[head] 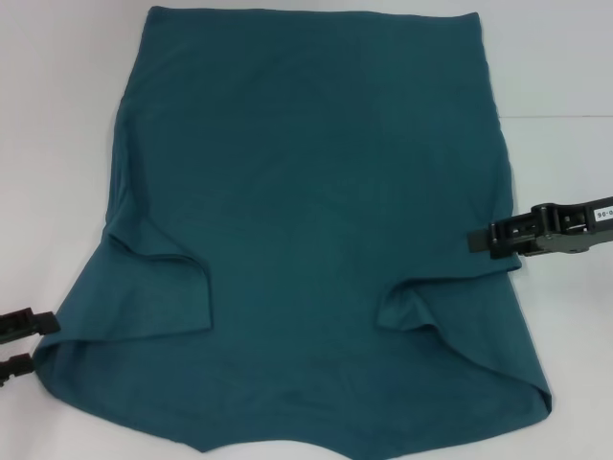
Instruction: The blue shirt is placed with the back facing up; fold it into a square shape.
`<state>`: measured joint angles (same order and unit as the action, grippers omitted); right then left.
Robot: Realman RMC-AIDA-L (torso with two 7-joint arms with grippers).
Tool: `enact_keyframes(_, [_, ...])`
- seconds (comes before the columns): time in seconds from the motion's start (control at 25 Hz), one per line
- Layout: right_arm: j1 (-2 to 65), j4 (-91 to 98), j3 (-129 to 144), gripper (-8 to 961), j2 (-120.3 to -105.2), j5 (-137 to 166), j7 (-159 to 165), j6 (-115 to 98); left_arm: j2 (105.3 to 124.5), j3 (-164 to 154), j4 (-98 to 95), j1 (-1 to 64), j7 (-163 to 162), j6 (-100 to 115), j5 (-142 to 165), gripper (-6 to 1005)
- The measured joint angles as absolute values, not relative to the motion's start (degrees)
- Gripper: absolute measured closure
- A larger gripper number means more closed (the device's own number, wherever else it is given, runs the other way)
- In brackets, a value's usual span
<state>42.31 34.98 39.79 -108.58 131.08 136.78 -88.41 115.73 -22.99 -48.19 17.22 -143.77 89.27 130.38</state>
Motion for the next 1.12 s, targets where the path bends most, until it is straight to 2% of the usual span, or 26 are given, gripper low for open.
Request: enact_keyframes(1.12, [41.4,35.0,38.6,414,-108.37,131.0,136.1,-88.4,116.1,-23.2,-44.0,17.9,-143.6,84.2,130.5,156])
